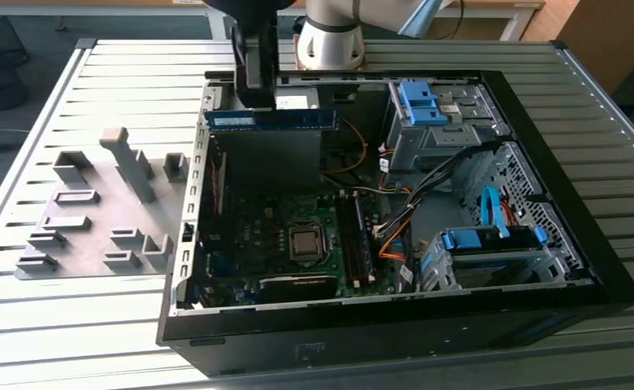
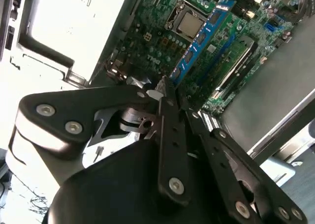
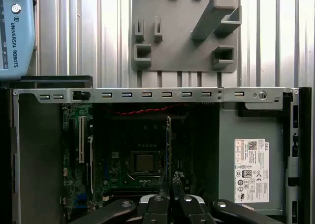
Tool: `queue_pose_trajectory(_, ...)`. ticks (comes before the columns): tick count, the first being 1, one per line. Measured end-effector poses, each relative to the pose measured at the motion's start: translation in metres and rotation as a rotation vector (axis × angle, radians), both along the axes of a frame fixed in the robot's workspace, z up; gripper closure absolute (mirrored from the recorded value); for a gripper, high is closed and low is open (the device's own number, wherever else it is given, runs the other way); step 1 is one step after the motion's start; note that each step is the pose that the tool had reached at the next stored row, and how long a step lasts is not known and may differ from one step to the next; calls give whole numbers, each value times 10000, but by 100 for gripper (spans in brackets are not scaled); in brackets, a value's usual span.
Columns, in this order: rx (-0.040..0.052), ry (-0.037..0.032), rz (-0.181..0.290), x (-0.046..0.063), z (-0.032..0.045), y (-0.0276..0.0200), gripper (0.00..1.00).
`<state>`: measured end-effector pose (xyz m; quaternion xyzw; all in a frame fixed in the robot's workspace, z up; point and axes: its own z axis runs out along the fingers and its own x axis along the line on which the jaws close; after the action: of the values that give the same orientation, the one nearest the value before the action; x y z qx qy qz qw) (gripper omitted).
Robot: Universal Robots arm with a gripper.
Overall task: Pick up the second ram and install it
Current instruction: 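Pick up the second ram and move it above second insertion slot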
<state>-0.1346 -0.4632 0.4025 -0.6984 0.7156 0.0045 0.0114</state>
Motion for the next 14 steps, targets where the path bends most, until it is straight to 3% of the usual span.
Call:
queue_pose_trajectory(6,0,0,-11,181,0,0,86)
queue_pose_trajectory(14,0,-1,-11,205,-1,0,86)
